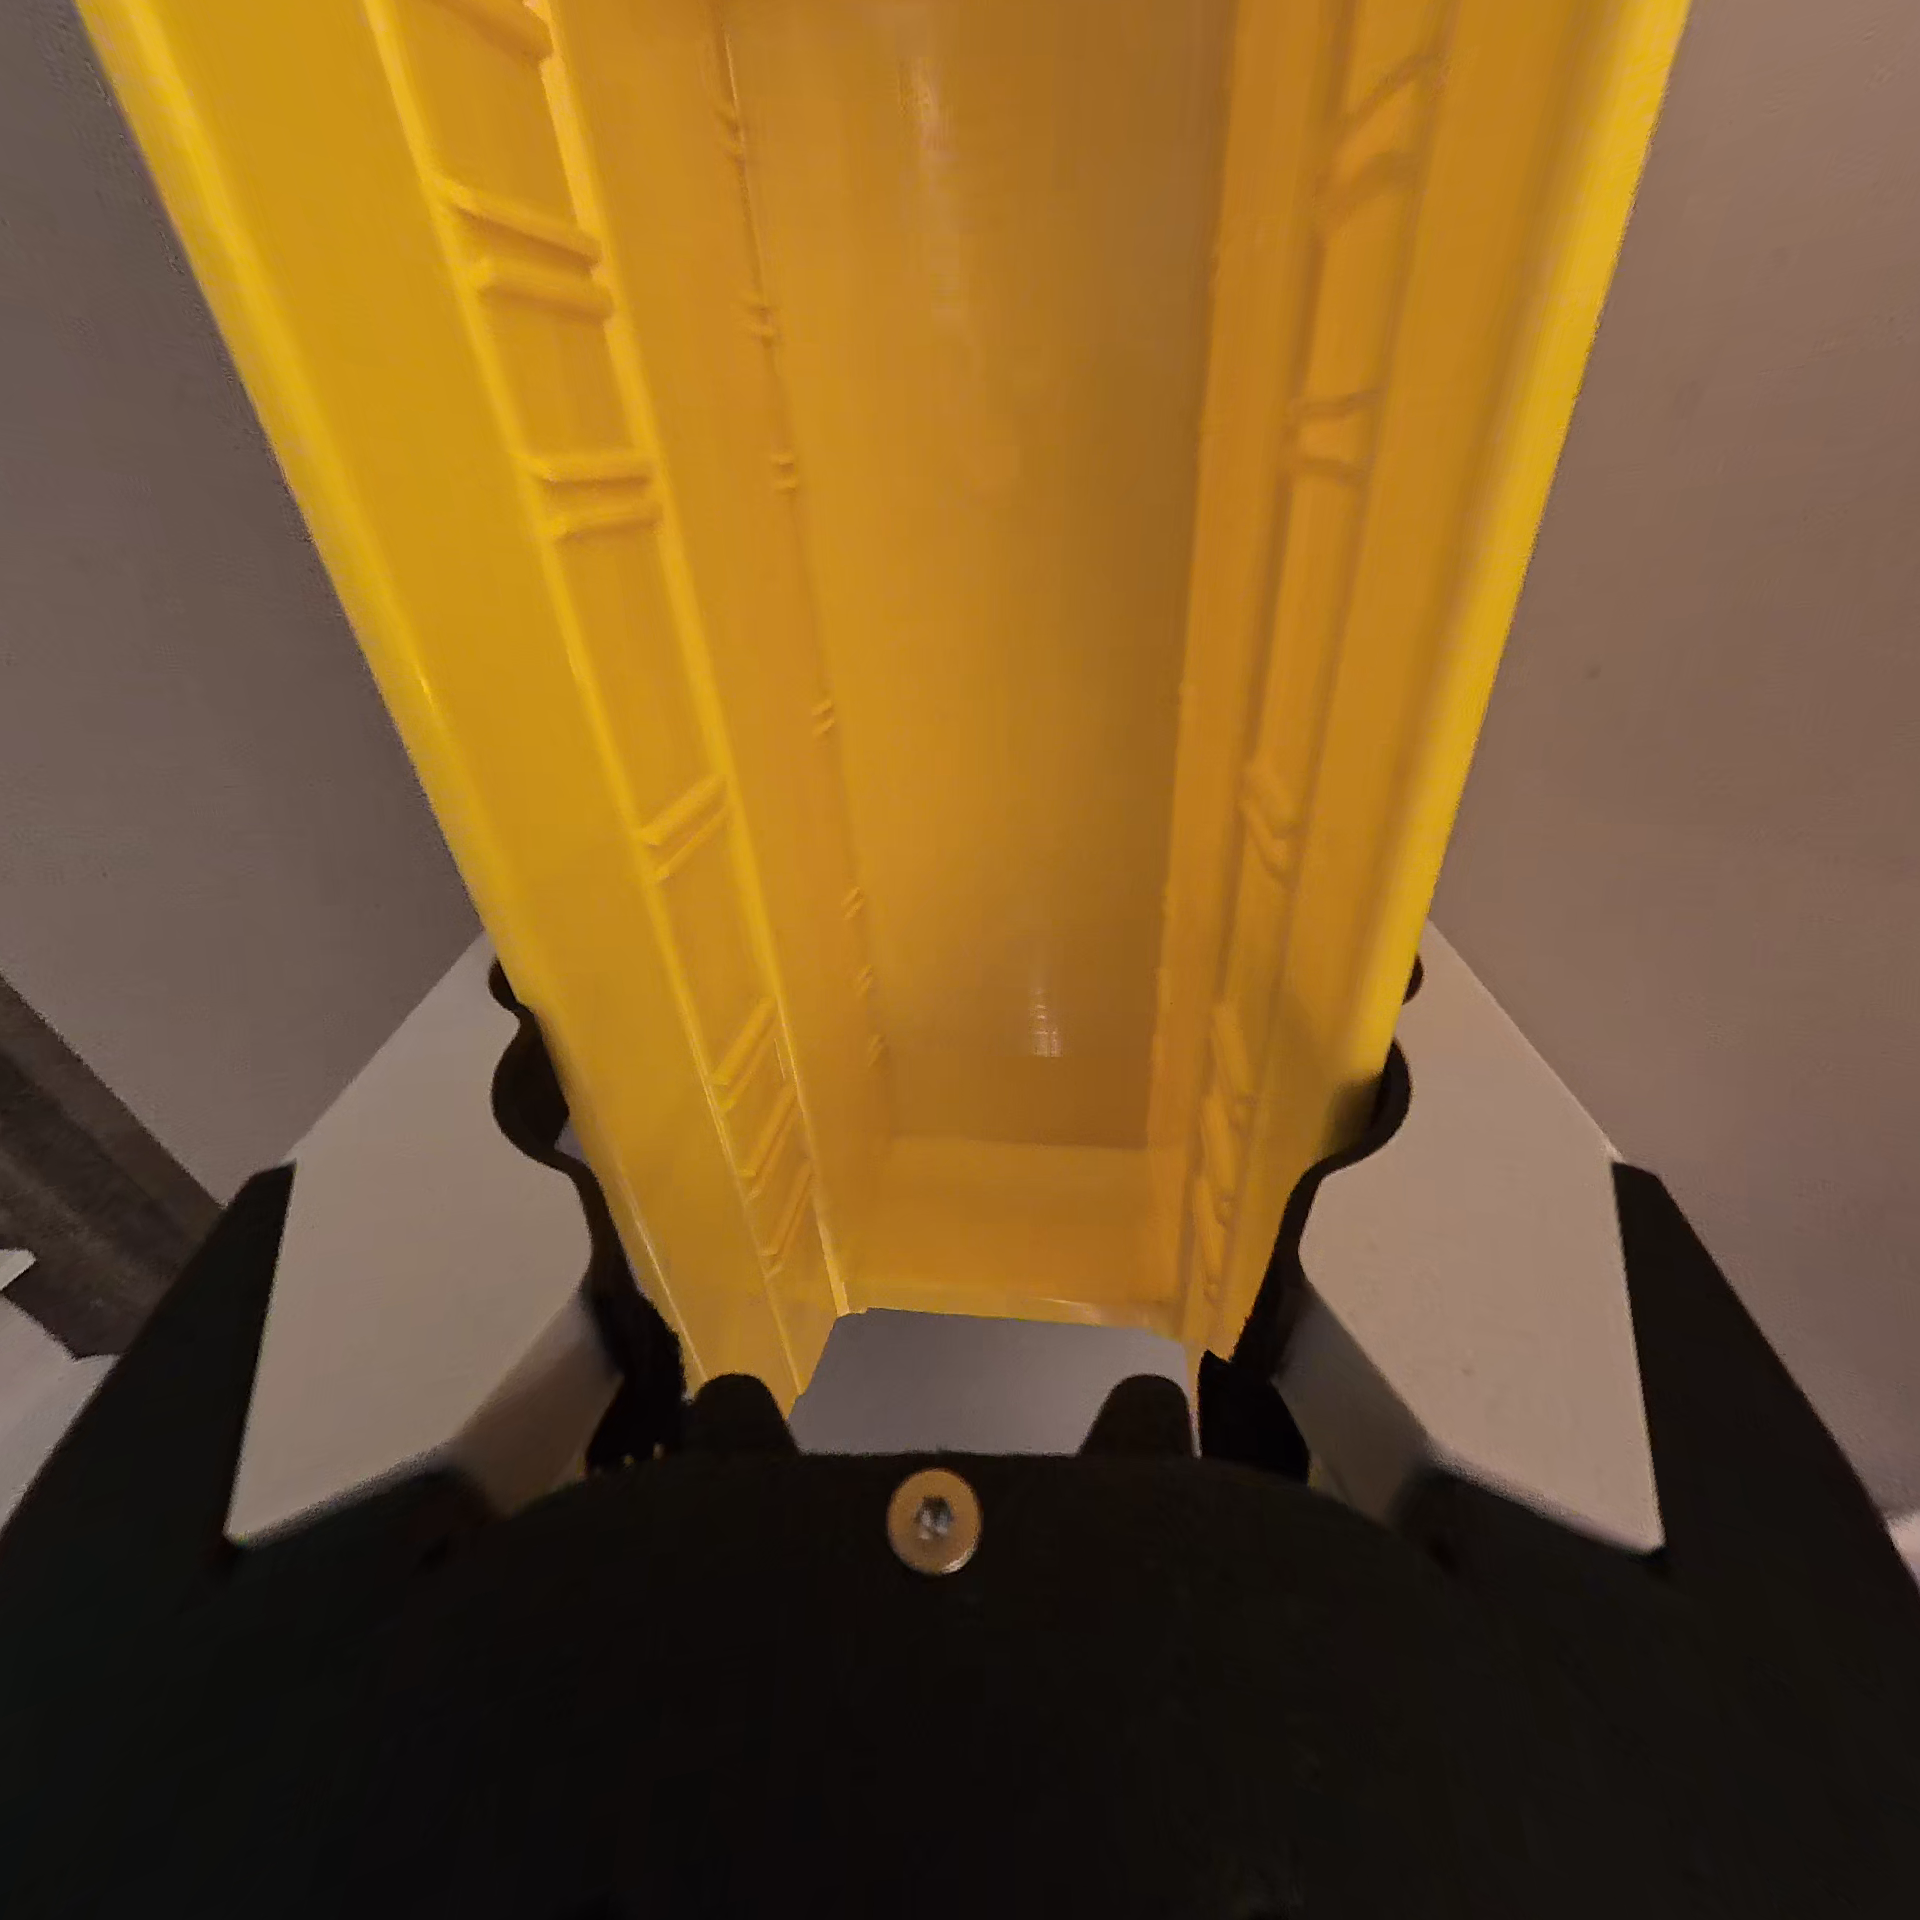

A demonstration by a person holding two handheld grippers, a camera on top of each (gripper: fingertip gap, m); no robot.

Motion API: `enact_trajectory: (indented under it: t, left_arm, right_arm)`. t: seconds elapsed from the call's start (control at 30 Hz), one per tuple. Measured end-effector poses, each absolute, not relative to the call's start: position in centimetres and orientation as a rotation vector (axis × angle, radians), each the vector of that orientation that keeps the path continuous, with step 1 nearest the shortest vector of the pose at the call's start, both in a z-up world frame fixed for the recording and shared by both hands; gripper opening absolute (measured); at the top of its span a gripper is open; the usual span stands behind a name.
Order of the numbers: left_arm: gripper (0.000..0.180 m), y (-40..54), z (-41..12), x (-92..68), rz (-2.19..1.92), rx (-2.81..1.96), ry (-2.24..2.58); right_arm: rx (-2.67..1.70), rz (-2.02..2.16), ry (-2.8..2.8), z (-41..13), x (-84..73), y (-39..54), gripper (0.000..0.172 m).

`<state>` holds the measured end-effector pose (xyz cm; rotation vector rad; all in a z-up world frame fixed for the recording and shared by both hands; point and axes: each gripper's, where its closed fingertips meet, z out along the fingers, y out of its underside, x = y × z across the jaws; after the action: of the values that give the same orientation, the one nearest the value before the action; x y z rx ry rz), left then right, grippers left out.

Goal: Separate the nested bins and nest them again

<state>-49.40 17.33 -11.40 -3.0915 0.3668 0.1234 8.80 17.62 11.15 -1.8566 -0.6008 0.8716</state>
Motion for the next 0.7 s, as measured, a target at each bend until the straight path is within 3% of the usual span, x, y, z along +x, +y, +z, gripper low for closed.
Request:
enact_trajectory:
  t: [0.5,0.7]
  left_arm:
    - [0.142,17.7,-10.4,-48.4,-0.036,-3.063,0.367]
    - [0.151,17.1,-11.2,-48.5,-0.052,-3.126,0.342]
  right_arm:
    - [-1.860,0.884,-0.604,11.0,9.0,17.5,0.098]
    - [-1.886,0.876,-0.598,10.5,8.9,17.9,0.098]
